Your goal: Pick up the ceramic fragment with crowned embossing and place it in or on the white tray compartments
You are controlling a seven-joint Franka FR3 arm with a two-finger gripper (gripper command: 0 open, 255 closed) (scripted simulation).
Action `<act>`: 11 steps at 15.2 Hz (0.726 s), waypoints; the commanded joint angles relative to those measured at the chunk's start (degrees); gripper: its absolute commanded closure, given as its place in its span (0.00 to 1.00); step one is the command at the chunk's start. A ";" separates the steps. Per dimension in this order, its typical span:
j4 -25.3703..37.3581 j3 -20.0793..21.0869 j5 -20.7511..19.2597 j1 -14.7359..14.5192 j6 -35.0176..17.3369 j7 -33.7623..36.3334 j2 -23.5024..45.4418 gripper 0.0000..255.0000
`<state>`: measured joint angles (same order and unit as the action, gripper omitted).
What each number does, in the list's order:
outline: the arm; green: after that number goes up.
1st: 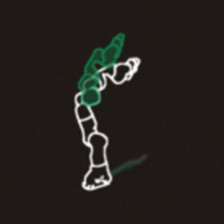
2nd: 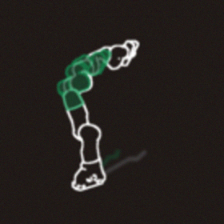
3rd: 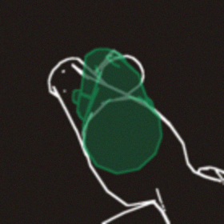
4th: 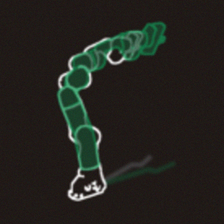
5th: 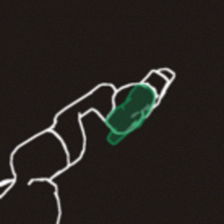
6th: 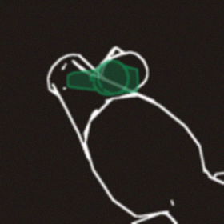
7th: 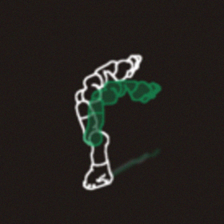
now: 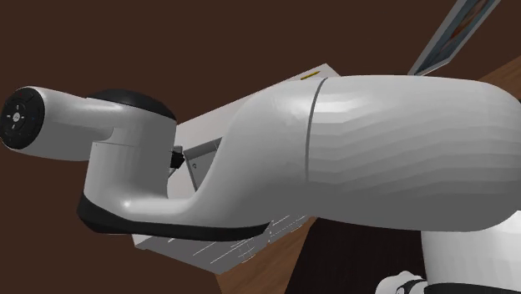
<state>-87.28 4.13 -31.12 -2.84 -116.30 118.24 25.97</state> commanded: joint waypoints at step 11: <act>-0.79 -0.49 -0.61 0.68 -2.49 0.34 1.61 0.00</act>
<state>-88.09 3.67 -31.73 -2.18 -118.83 118.59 27.56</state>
